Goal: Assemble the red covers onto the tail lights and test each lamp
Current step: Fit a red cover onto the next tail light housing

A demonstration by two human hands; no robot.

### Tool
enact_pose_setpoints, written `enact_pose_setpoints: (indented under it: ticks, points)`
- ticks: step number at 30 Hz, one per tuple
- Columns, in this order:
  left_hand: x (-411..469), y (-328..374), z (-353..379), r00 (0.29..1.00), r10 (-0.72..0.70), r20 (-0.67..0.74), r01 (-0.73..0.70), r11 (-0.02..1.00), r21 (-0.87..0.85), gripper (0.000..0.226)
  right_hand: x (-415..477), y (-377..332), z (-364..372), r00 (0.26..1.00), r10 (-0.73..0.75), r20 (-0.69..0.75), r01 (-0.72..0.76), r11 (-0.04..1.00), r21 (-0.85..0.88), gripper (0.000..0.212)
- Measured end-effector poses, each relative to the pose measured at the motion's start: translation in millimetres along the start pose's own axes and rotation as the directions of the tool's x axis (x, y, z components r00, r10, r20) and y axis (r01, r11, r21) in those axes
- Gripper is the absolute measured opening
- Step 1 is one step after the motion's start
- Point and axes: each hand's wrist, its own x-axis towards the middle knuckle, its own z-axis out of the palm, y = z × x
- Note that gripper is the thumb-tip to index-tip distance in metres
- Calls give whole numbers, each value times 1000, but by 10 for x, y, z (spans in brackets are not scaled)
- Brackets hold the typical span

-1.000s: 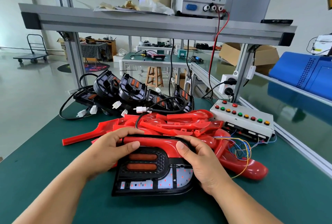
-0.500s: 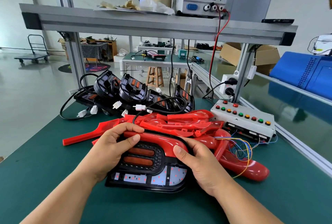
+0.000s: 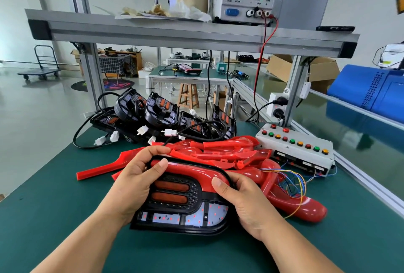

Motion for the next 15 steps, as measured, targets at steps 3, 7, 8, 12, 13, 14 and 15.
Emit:
enact_pose_setpoints:
  ticks: [3, 7, 8, 12, 13, 14, 15]
  points:
    - [12, -12, -5, 1000, 5, -10, -5, 1000, -15, 28, 0, -1, -3, 999, 46, 13, -47, 999, 15, 52]
    - [18, -25, -4, 1000, -16, -3, 16, 999, -45, 26, 13, 15, 4, 998, 62, -10, -61, 990, 129, 62]
    - [19, -28, -4, 1000, -22, 0, 22, 999, -46, 25, 14, 11, 6, 998, 64, -15, -61, 988, 142, 63]
    - [23, -39, 8, 999, -46, 8, 46, 997, -65, 21, 17, -2, -4, 997, 78, -18, -74, 984, 163, 60]
    - [25, -41, 15, 999, -51, 8, 51, 996, -70, 20, 19, -2, -8, 997, 78, -17, -74, 984, 162, 59]
    - [24, -42, 22, 998, -55, 9, 55, 996, -73, 20, 22, -4, -11, 997, 77, -16, -73, 984, 162, 57]
    - [25, -43, 29, 998, -57, 9, 58, 995, -76, 19, 24, -7, -13, 997, 75, -17, -72, 984, 165, 56]
